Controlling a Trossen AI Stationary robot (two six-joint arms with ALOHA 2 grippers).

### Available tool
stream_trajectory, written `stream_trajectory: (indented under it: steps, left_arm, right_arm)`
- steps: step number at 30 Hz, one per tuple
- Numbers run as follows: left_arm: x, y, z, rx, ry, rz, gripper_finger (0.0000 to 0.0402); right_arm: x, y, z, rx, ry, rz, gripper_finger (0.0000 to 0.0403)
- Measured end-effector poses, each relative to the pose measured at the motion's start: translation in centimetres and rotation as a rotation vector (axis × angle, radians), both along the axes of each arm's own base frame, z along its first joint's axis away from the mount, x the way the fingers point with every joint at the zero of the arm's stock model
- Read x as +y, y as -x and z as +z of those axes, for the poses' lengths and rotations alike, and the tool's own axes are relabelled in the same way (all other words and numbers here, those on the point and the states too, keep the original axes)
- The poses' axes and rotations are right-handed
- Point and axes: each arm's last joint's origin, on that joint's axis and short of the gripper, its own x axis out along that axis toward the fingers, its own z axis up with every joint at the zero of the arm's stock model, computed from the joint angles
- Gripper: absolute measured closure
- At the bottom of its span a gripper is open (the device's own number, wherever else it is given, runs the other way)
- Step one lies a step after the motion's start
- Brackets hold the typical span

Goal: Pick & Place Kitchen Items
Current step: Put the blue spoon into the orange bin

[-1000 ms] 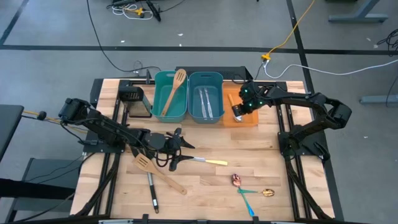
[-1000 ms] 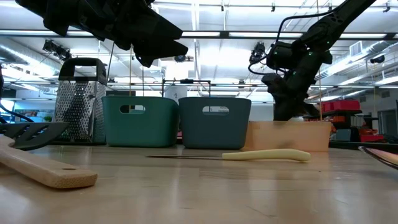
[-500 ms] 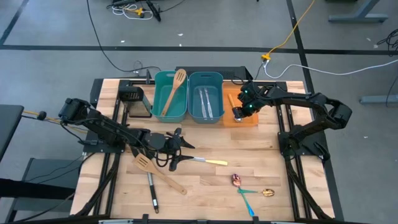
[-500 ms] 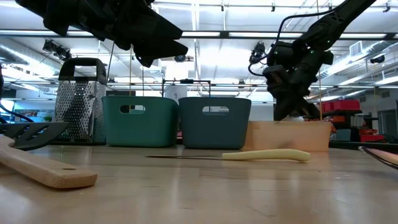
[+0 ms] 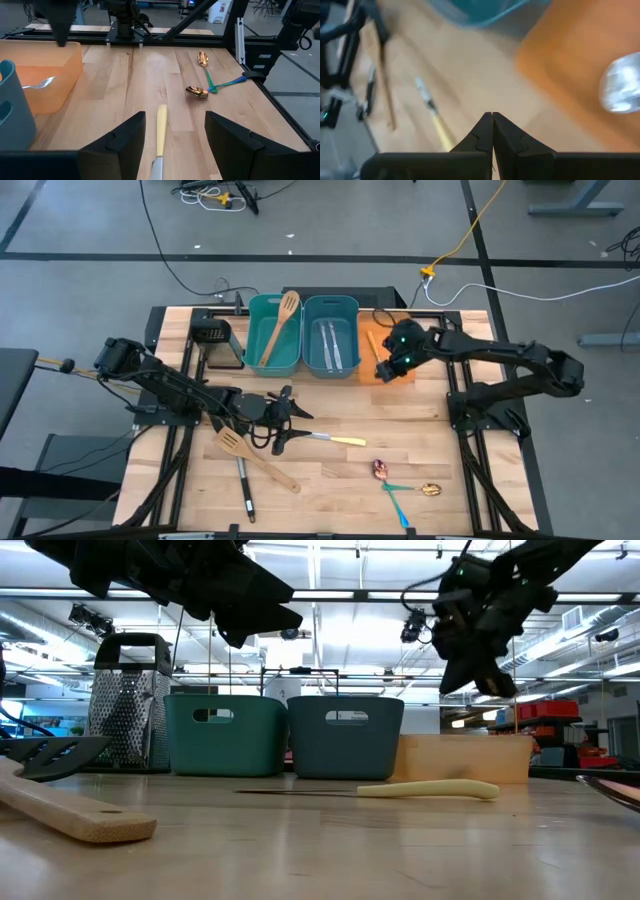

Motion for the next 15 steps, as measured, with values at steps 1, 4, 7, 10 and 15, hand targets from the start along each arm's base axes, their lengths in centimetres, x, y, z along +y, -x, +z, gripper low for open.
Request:
stream_trajectory:
  steps: [1,4,7,10,15]
  left_arm:
    - [0.0,0.0,0.0,0.000,0.000,0.000,0.0191]
    - [0.0,0.0,0.0,0.000,0.000,0.000,0.0191]
    - [0.0,0.0,0.0,0.000,0.000,0.000,0.0191]
    - [0.0,0.0,0.0,0.000,0.000,0.000,0.0191]
    - [0.0,0.0,0.0,0.000,0.000,0.000,0.0191]
  right_arm:
    - [0.6,-0.2,0.1,-0.003,-0.007,0.013,0.0392]
    - [2.3,-0.5,0.2,0.007,-0.013,0.042,0.0392]
    - [4.0,-0.9,0.3,0.014,-0.025,0.079,0.0392]
    - [5.8,-1.2,0.3,0.027,-0.048,0.113,0.0392]
    - [8.6,-1.3,0.3,0.050,-0.082,0.154,0.0392]
